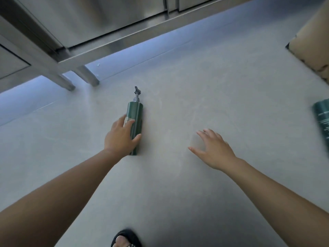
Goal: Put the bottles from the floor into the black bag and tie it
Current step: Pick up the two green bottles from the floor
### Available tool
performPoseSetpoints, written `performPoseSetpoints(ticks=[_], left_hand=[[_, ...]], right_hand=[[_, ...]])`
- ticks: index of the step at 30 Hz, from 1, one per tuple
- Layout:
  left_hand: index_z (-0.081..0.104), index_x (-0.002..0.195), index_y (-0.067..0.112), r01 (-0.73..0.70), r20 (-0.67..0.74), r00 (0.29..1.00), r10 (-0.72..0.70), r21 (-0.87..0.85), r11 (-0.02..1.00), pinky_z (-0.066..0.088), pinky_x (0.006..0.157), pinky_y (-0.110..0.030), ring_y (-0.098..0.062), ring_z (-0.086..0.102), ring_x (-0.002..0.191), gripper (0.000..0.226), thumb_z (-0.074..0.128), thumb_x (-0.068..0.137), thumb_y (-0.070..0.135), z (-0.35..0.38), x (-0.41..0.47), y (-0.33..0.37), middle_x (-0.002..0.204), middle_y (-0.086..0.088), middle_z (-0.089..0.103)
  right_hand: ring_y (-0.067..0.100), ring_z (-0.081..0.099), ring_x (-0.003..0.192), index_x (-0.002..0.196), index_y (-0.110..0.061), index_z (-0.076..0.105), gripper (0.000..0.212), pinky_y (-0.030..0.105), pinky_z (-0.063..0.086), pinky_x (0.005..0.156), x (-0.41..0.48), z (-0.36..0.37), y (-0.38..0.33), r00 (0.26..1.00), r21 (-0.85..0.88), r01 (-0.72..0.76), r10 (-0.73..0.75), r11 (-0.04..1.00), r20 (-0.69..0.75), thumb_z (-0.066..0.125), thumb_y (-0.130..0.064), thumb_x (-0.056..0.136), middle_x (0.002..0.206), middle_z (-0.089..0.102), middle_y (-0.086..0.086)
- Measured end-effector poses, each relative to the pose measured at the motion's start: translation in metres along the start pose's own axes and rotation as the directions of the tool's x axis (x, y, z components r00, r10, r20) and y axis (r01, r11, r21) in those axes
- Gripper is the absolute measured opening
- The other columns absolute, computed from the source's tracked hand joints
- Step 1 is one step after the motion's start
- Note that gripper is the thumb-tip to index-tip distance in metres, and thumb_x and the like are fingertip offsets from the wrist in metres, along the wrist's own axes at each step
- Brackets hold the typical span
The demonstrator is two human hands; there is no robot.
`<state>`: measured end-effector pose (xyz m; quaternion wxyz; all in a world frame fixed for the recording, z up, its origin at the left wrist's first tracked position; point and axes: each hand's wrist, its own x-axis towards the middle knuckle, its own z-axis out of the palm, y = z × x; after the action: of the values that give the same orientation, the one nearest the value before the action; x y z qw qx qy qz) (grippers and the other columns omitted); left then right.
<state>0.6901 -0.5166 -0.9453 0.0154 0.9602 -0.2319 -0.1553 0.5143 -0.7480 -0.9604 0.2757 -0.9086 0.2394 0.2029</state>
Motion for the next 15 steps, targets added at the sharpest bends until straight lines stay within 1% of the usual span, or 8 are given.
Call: performPoseSetpoints(ticks=[2,3,5,7,9,12,15], left_hand=[[0.031,0.141,0.027,0.048,0.031,0.998,-0.048,0.010,0.999,0.044,0.094,-0.048,-0.030,0.029,0.136,0.065,0.054,0.085,0.050,0.004,0.001,-0.007,0.156,-0.004,0.017],[0.029,0.142,0.029,0.065,0.041,0.997,-0.065,0.003,0.998,0.044,0.094,-0.048,-0.031,0.029,0.135,0.067,0.054,0.085,0.051,0.006,0.004,-0.009,0.156,-0.004,0.016],[0.024,0.144,0.031,0.090,0.052,0.995,-0.089,-0.024,0.996,0.044,0.093,-0.048,-0.032,0.030,0.135,0.071,0.055,0.084,0.052,0.011,0.014,-0.011,0.157,-0.004,0.015],[0.019,0.145,0.033,0.110,0.071,0.992,-0.104,-0.091,0.990,0.043,0.096,-0.048,-0.032,0.031,0.135,0.075,0.056,0.083,0.052,0.017,0.025,-0.009,0.157,-0.004,0.013],[0.014,0.147,0.034,0.107,0.107,0.990,-0.090,-0.165,0.980,0.041,0.099,-0.046,-0.032,0.034,0.135,0.079,0.058,0.082,0.050,0.023,0.036,-0.004,0.156,-0.007,0.011],[0.008,0.147,0.036,0.113,0.136,0.987,-0.086,-0.201,0.973,0.039,0.101,-0.045,-0.035,0.035,0.134,0.083,0.060,0.083,0.044,0.029,0.043,0.003,0.156,-0.011,0.005],[0.005,0.147,0.037,0.105,0.132,0.988,-0.078,-0.208,0.972,0.038,0.101,-0.044,-0.035,0.033,0.135,0.086,0.062,0.083,0.038,0.034,0.046,0.001,0.156,-0.012,0.001]], right_hand=[[0.023,0.019,0.142,0.144,-0.026,0.027,0.074,0.044,0.027,0.111,0.000,0.008,-0.005,1.000,0.046,-0.007,0.006,0.999,0.019,0.047,-0.063,0.084,0.156,0.020,0.001],[0.023,0.018,0.142,0.145,-0.027,0.027,0.074,0.044,0.027,0.111,0.003,0.011,-0.007,1.000,0.047,0.008,-0.009,0.999,0.004,0.047,-0.064,0.083,0.156,0.019,0.001],[0.022,0.015,0.143,0.145,-0.029,0.026,0.073,0.045,0.025,0.111,0.013,0.018,-0.011,0.998,0.027,0.045,-0.044,0.999,-0.053,0.048,-0.063,0.083,0.157,0.017,0.001],[0.022,0.012,0.144,0.146,-0.030,0.023,0.074,0.048,0.022,0.111,0.022,0.027,-0.010,0.994,-0.024,0.053,-0.055,0.998,-0.092,0.050,-0.061,0.084,0.158,0.013,0.000],[0.023,0.003,0.146,0.147,-0.032,0.015,0.079,0.054,0.018,0.112,0.025,0.037,-0.002,0.997,-0.093,0.022,-0.028,0.995,-0.071,0.050,-0.062,0.083,0.160,0.003,-0.002],[0.024,-0.010,0.146,0.149,-0.033,0.005,0.086,0.063,0.013,0.110,0.021,0.048,0.015,0.998,-0.176,-0.060,0.057,0.983,-0.021,0.049,-0.064,0.082,0.159,-0.014,-0.005],[0.025,-0.014,0.145,0.149,-0.036,0.001,0.088,0.066,0.012,0.109,0.019,0.052,0.027,0.993,-0.190,-0.117,0.117,0.975,-0.014,0.048,-0.067,0.081,0.158,-0.019,-0.004]])
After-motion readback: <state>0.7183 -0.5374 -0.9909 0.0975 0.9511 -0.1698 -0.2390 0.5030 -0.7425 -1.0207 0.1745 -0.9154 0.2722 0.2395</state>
